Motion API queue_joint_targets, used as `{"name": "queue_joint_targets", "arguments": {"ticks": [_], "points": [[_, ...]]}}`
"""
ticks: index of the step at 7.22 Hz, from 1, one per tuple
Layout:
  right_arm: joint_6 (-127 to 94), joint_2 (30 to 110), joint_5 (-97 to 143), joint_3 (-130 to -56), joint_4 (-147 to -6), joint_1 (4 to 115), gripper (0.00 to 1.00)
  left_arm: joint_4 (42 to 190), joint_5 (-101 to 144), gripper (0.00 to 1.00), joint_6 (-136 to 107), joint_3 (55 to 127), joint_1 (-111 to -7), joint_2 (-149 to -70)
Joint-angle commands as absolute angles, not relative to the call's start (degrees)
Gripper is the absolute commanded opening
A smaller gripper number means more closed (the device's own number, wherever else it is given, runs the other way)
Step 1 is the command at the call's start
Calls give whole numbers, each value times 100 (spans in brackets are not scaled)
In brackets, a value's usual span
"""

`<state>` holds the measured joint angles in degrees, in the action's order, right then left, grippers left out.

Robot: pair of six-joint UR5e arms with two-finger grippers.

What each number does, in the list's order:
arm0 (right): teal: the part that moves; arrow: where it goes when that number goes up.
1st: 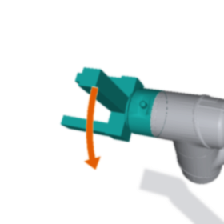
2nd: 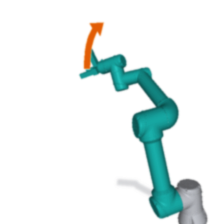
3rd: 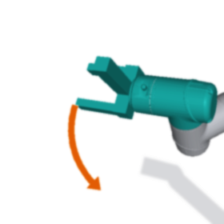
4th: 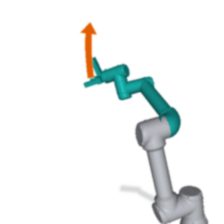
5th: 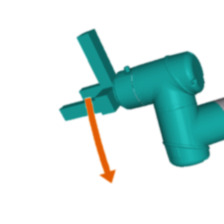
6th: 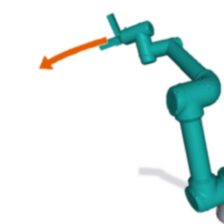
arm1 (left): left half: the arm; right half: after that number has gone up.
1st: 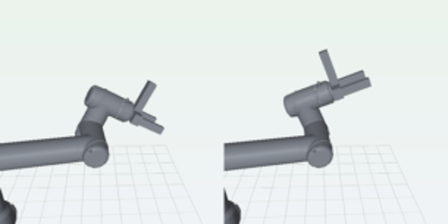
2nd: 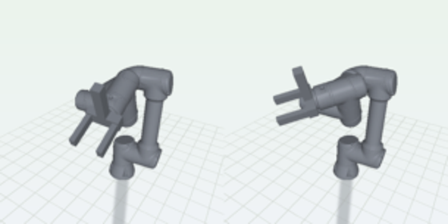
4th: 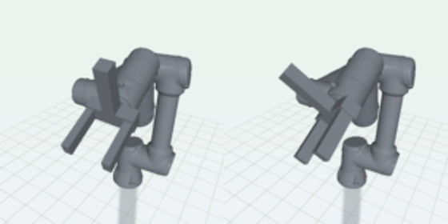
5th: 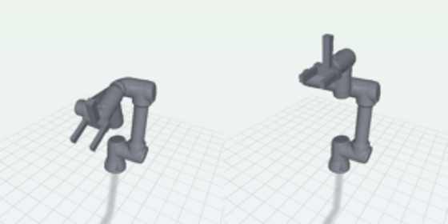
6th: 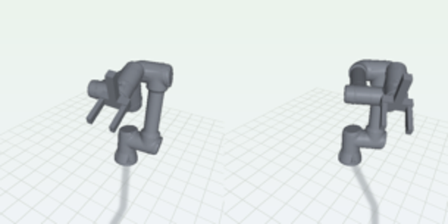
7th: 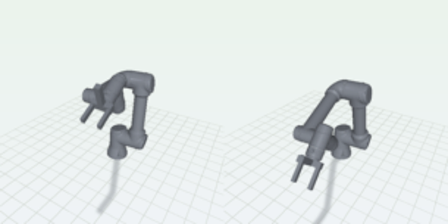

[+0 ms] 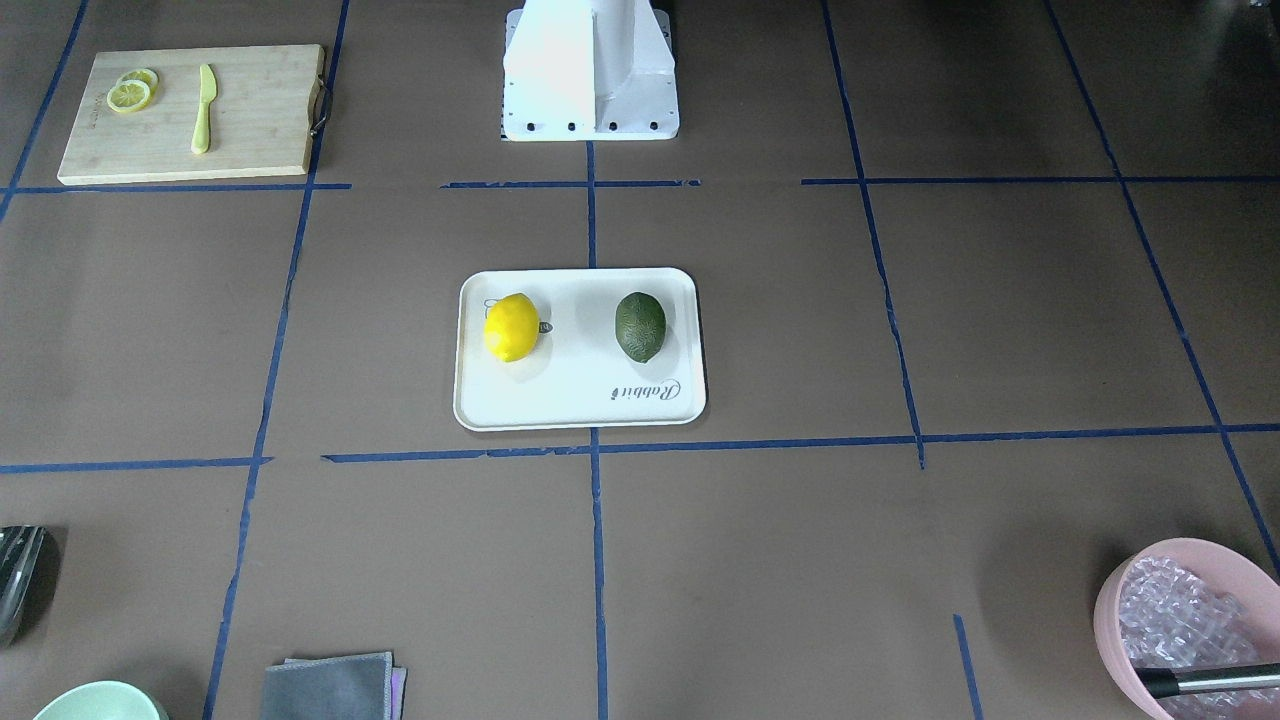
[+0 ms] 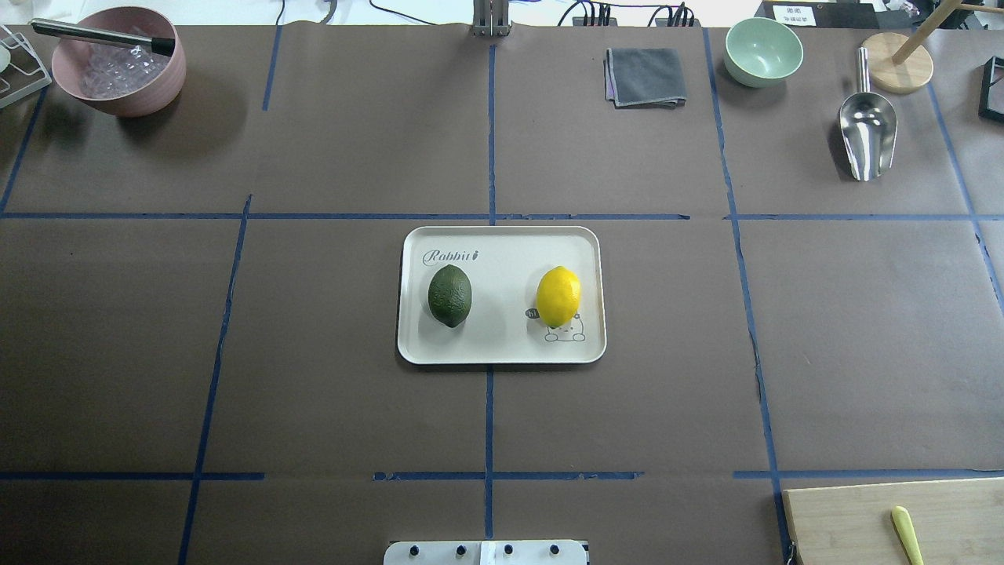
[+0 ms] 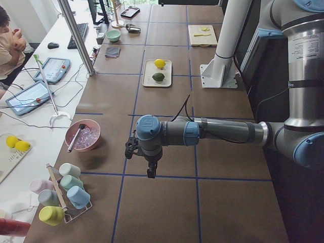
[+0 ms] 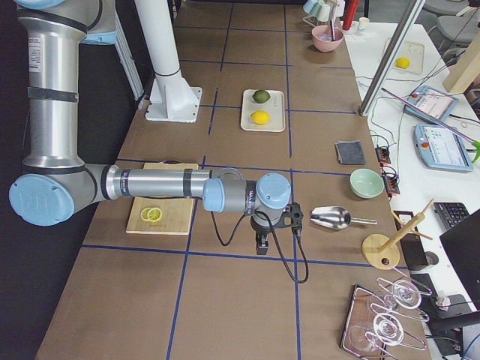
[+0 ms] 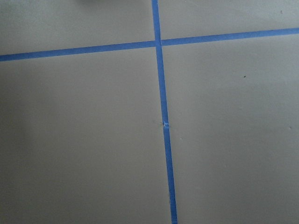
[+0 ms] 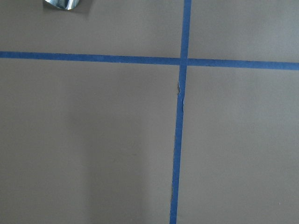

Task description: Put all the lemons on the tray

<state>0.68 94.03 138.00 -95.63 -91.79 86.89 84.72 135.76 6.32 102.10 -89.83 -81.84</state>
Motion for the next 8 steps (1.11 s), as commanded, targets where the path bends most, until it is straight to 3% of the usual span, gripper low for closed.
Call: {"name": "queue_joint_targets", "arguments": {"ticks": [1,8], "points": [[70,9395,13790,-9527,-9123,8692,100,8464,13579,100,633,10239,-8982,-8183],[228,9343,13711,-9553,-8991,8701,100,8464,13562,100,642,10283,-8983,-8095]]}}
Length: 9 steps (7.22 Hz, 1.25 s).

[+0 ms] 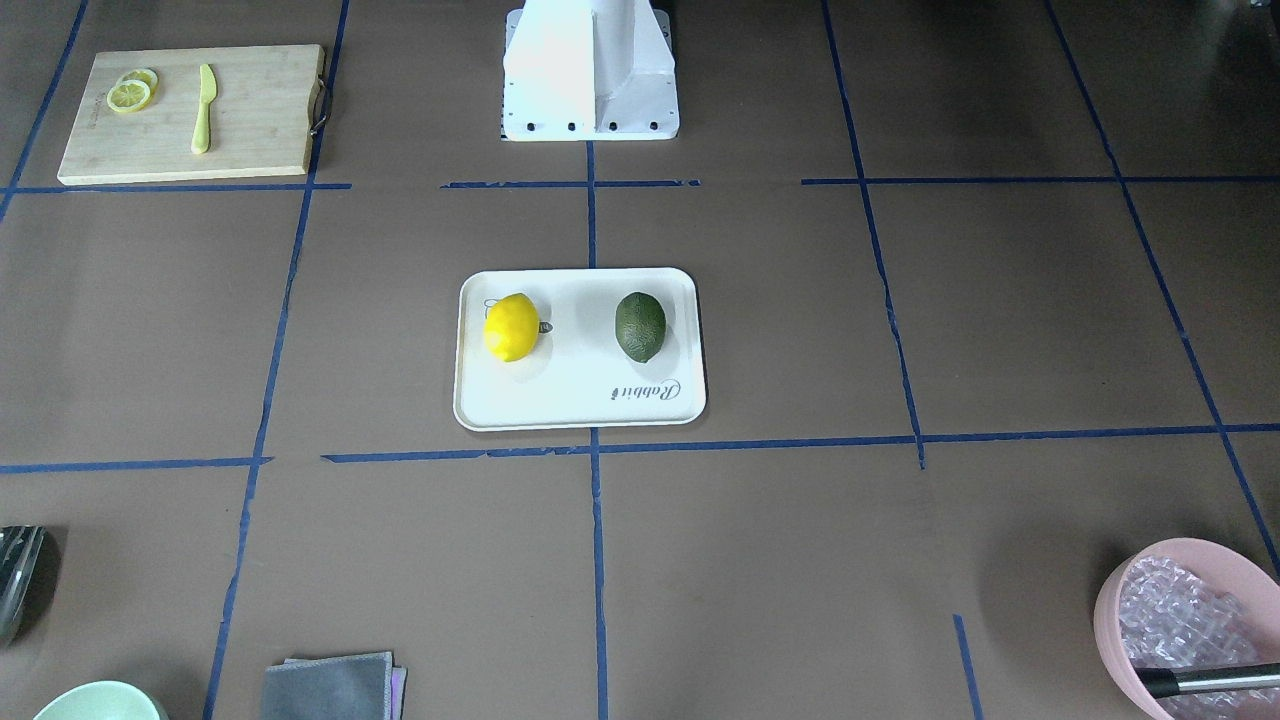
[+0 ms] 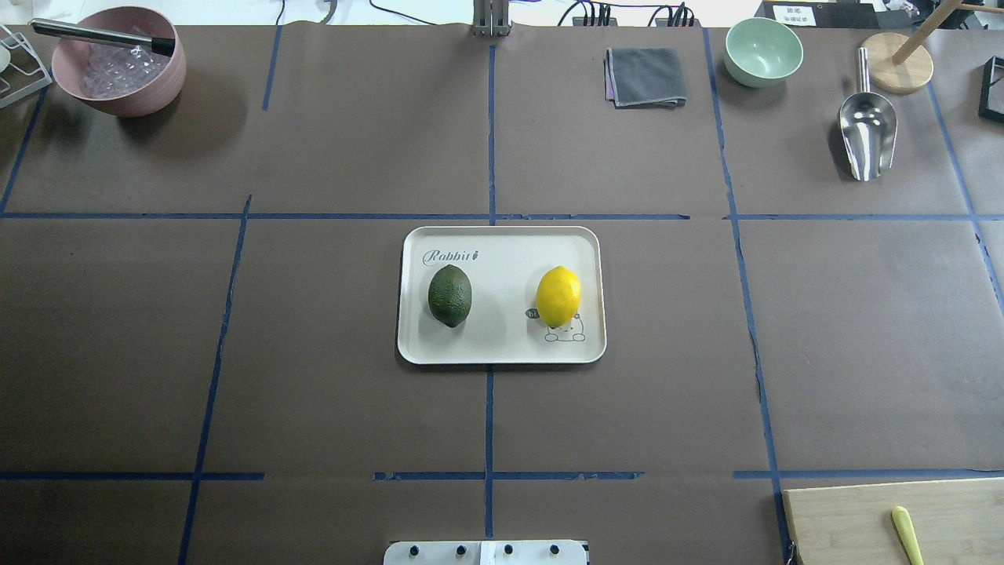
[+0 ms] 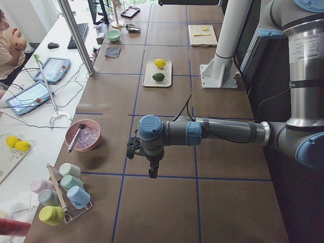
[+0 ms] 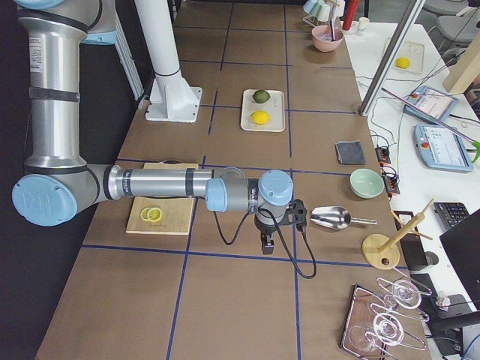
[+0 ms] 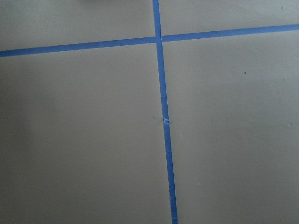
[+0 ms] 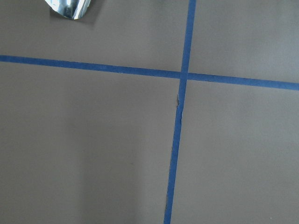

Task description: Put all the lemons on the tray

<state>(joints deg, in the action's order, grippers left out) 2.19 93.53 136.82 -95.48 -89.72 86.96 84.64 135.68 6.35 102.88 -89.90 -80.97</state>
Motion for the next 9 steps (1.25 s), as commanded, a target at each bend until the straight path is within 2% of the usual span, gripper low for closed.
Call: {"name": "queue_joint_targets", "arguments": {"ticks": [1,9], "points": [[220,9334,13711,-9545,-9009,8701,100,8473,13353,100,642,10283,-8982,-8103],[220,9290,13667,-9518,-9018,8710,100,8446,13333,100,633,10389,-8982,-8112]]}}
